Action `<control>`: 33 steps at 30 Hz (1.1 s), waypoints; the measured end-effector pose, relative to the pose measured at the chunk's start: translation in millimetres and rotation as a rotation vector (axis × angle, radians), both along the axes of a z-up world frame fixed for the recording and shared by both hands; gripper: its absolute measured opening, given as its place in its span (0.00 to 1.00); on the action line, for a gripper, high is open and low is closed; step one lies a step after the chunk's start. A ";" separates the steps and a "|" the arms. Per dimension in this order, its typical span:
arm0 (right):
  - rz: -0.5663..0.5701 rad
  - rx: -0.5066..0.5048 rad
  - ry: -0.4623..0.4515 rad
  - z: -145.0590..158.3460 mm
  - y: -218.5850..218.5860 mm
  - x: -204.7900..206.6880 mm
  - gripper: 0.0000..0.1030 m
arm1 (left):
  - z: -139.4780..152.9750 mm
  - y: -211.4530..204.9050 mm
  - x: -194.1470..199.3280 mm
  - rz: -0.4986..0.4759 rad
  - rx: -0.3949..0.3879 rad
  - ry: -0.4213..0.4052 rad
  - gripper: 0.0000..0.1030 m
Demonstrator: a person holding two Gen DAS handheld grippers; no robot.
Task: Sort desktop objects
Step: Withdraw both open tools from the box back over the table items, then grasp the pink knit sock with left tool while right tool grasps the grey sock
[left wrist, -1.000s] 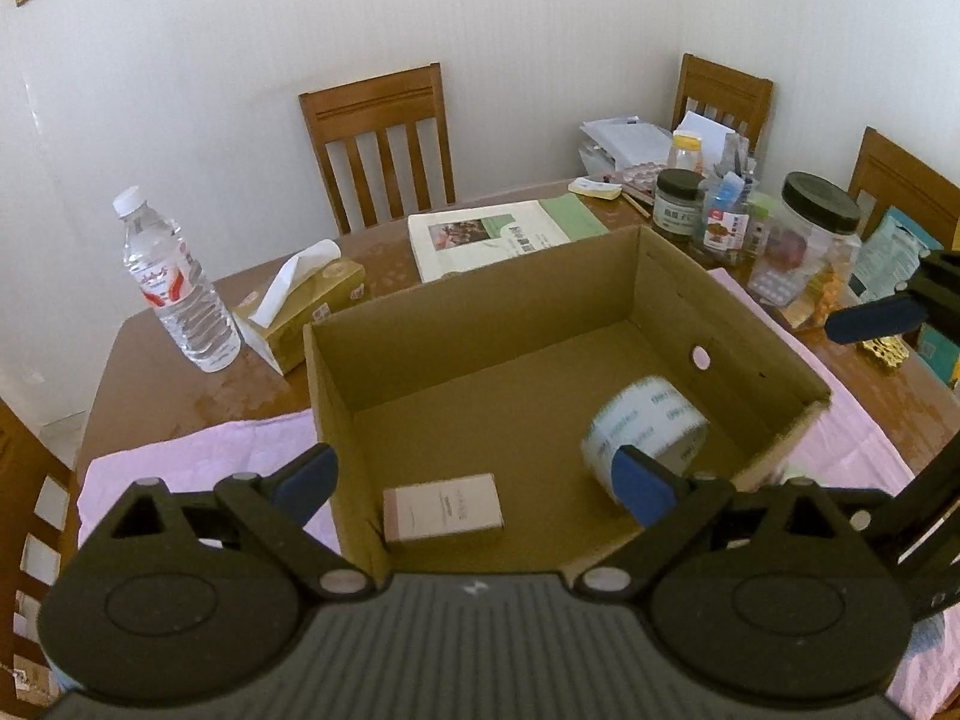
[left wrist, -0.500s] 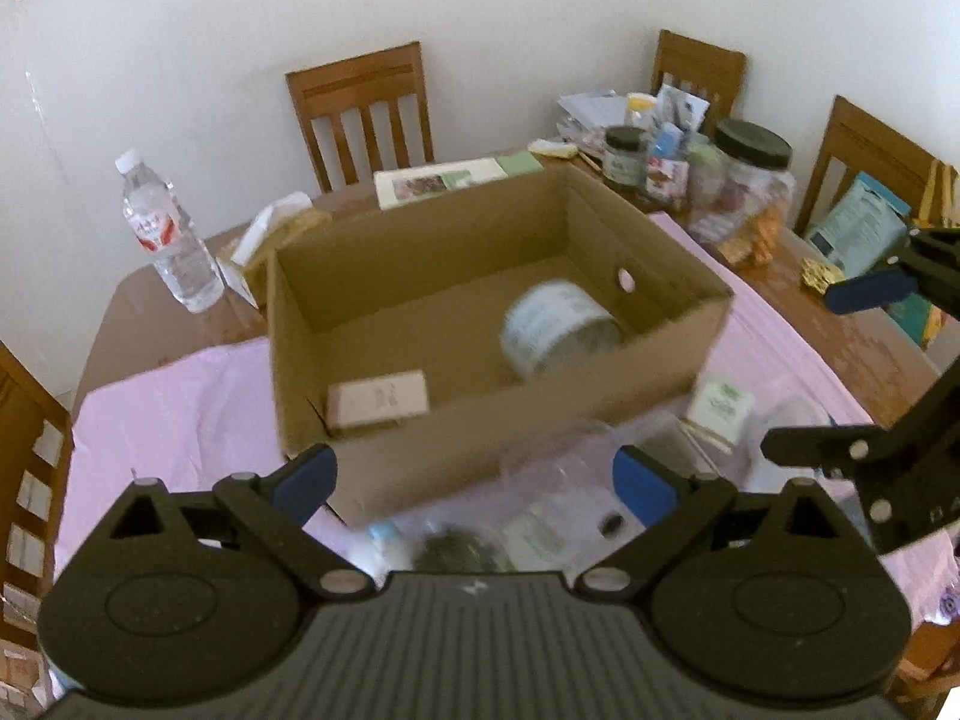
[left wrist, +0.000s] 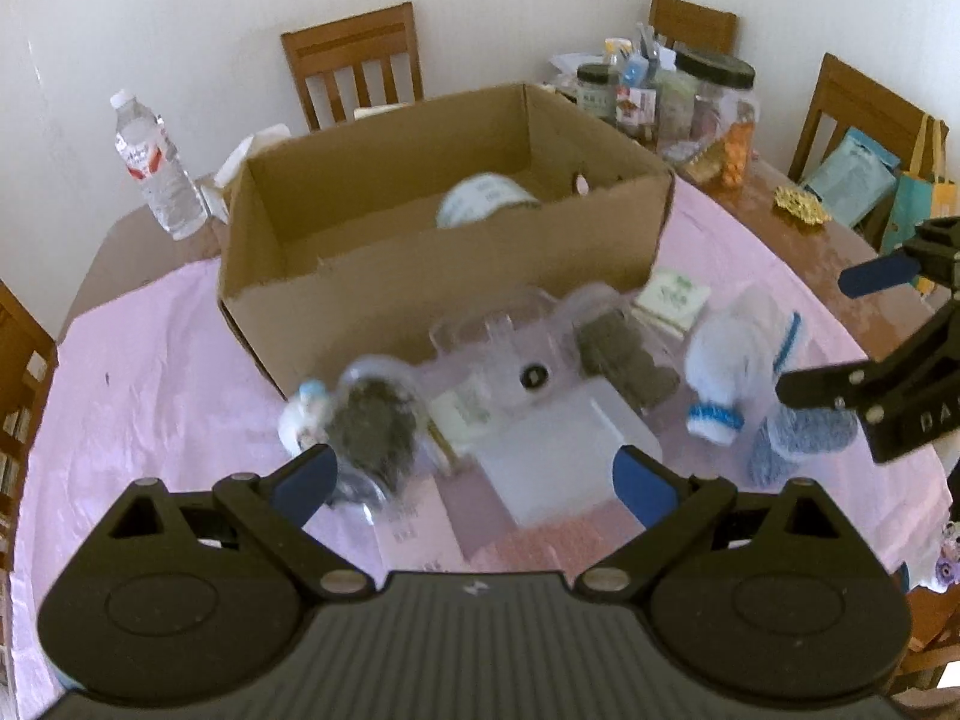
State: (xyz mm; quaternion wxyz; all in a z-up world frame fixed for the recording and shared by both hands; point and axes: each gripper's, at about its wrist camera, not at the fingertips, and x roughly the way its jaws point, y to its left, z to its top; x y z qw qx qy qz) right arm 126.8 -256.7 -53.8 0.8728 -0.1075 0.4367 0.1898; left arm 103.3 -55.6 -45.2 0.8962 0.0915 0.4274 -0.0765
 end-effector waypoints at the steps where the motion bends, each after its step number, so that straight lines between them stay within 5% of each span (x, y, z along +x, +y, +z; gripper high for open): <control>1: -0.007 -0.001 0.006 -2.7 -2.5 -1.5 1.00 | -2.6 -0.9 -1.9 0.002 0.003 0.002 0.96; 13: -0.032 0.004 0.016 -15.9 -23.4 -24.5 1.00 | -18.0 -9.1 -19.6 0.049 -0.005 0.005 0.96; 20: -0.164 0.059 -0.037 -7.3 -42.9 -2.9 1.00 | -23.9 -14.0 -26.4 0.051 -0.001 0.018 0.96; 33: -0.083 0.022 0.049 -30.9 -30.0 -39.2 1.00 | -43.3 -15.2 -37.9 0.067 0.003 0.061 0.96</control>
